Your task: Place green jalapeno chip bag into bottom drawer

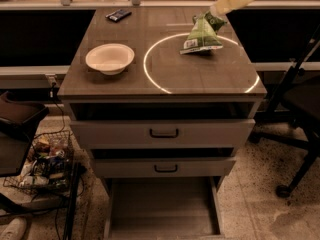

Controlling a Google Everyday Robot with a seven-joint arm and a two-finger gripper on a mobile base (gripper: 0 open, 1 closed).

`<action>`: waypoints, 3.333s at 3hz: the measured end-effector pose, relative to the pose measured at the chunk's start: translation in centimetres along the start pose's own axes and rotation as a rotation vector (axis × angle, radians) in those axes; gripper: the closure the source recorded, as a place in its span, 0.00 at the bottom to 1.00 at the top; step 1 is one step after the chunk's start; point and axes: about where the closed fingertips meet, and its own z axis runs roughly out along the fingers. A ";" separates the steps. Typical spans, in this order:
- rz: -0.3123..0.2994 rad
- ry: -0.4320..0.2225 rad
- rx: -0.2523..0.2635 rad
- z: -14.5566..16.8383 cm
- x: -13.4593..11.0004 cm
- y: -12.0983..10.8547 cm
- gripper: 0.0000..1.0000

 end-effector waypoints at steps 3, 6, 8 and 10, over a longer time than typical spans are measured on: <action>0.191 0.119 -0.038 17.5 1.0 0.7 0.00; 0.245 0.185 -0.032 23.4 3.4 0.8 0.42; 0.244 0.194 -0.039 24.1 3.7 1.2 0.88; 0.244 0.198 -0.043 24.4 3.9 1.4 1.00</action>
Offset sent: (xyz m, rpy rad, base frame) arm 0.1344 0.0669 -0.0946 0.0639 0.1507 -0.0928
